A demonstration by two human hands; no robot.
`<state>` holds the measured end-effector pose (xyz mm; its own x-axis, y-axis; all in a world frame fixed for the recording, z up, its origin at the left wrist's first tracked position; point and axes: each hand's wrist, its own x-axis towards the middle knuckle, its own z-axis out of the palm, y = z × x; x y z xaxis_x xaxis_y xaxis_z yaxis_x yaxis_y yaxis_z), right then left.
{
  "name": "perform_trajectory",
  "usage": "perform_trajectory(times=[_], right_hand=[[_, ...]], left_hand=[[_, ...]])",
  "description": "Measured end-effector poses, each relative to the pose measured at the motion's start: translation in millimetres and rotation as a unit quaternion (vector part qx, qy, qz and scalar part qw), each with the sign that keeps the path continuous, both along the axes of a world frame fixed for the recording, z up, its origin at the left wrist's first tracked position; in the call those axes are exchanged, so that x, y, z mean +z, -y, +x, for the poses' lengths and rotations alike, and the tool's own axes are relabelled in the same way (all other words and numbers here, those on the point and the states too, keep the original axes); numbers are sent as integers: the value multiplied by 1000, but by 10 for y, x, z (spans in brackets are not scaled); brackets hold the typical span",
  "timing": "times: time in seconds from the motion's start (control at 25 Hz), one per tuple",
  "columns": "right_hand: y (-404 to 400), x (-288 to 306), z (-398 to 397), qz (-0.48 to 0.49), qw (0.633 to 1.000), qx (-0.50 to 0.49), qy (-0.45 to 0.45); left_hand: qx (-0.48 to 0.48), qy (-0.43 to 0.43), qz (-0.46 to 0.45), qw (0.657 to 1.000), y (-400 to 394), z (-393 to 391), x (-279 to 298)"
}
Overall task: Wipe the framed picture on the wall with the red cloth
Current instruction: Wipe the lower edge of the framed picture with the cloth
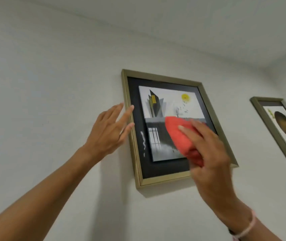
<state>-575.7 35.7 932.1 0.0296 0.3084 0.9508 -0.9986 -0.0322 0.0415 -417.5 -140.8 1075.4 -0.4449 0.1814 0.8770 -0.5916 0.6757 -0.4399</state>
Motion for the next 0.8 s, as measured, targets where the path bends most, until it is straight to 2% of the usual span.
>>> perform_trajectory(times=[0.04,0.12,0.2,0.32,0.44,0.6,0.8], right_hand=[[177,183,-8,-5,998,-59,-28],[518,410,-44,44,990,-123,-43],[814,397,-129,137,979,-142,-49],[1135,56,-248,242,962,-116,-50],[1212,-168,-257,251,963,-96,-20],[1189,-100,-198,280,952,-123,20],[1196,78,-277,302,942,-148,-2]], left_hand=[[42,15,-6,999,114,-92,68],[82,7,-32,996,326,-223,100],[92,-19,-56,994,409,-273,106],[101,-23,-58,993,430,-278,121],[113,-33,-73,990,454,-279,106],[118,-37,-71,990,450,-277,100],[127,-59,-72,987,487,-297,91]])
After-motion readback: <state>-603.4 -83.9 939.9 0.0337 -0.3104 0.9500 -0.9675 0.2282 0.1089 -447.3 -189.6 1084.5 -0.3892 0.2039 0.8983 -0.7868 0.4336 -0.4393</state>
